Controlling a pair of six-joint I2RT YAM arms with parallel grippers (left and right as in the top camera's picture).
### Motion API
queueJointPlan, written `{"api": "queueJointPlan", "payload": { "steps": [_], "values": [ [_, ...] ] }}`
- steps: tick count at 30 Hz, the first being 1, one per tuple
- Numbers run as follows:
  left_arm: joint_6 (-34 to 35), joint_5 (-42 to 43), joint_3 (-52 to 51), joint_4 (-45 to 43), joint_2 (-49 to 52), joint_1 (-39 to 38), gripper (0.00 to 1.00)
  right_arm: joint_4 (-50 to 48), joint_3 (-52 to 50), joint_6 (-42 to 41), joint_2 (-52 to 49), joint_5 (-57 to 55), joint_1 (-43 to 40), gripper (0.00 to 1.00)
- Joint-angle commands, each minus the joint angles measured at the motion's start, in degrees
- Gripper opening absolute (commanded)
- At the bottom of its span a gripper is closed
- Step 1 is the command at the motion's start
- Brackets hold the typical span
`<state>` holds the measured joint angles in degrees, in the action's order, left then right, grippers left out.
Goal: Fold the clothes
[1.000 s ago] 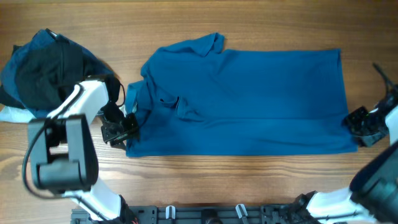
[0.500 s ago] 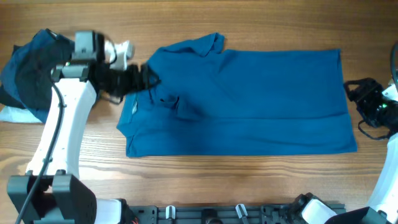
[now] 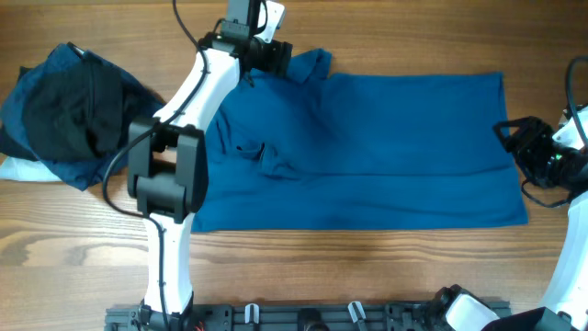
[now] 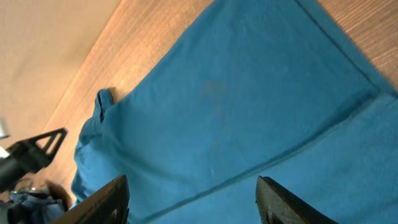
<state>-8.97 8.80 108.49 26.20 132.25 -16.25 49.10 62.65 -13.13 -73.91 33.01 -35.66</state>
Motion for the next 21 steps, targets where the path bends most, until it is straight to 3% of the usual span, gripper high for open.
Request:
{"api": "queueJointPlan", "payload": {
  "steps": [1, 6, 14, 18, 21],
  "values": [
    [-3.4, 0.4, 1.6, -5.0, 2.7, -0.6, 0.8, 1.8, 0.8, 1.2, 0.2, -0.5, 0.2, 0.64],
    [-7.6, 4.6, 1.6, -6.9, 5.9, -1.6, 0.65, 3.7, 0.8, 1.4, 0.2, -2.9, 0.2, 0.63],
    [-14.9, 7.1, 1.6, -8.3, 8.0, -4.5, 0.66, 4.5, 0.8, 2.6, 0.2, -3.4, 0.2, 0.6],
    [-14.8, 7.0, 1.6, -10.5, 10.2, -5.4, 0.67, 5.0, 0.8, 2.7, 0.2, -3.5, 0.2, 0.59],
    [-14.7, 5.2, 1.6, -11.7, 11.4, -5.4, 0.54, 5.5, 0.8, 2.7, 0.2, -3.5, 0.2, 0.59]
  ]
}}
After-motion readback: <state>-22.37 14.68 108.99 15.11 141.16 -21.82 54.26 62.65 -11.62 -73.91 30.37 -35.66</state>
